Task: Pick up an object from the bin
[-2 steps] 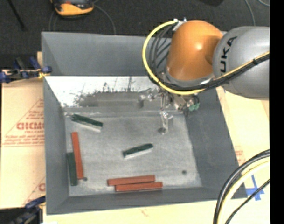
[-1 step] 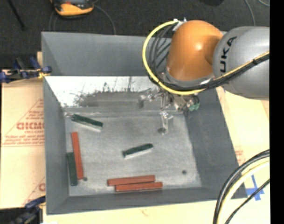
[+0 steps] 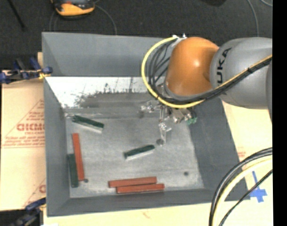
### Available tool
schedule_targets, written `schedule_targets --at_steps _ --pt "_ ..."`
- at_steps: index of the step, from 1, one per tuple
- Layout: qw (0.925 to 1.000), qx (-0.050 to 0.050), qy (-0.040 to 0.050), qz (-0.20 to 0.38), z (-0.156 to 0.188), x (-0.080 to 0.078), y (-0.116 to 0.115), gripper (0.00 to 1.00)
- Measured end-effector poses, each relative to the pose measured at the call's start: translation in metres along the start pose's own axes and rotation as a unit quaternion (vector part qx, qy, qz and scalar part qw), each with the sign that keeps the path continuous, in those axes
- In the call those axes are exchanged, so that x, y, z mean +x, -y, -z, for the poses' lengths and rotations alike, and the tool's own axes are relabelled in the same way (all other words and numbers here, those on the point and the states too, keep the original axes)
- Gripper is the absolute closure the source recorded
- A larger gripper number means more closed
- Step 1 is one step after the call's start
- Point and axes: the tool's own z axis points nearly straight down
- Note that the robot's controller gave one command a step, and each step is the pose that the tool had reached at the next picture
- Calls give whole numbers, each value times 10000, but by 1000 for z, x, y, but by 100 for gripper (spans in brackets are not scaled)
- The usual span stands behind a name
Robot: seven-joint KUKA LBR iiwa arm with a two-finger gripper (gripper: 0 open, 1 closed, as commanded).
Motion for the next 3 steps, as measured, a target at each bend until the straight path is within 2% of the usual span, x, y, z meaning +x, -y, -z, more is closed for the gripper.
schedule_targets --at_steps 1,2,3 --pt "9989 -13 -31 470 -74 37 -9 100" --pt "9989 -14 -31 466 -74 37 -9 0" --pt "9989 -15 -31 462 -74 37 -9 100"
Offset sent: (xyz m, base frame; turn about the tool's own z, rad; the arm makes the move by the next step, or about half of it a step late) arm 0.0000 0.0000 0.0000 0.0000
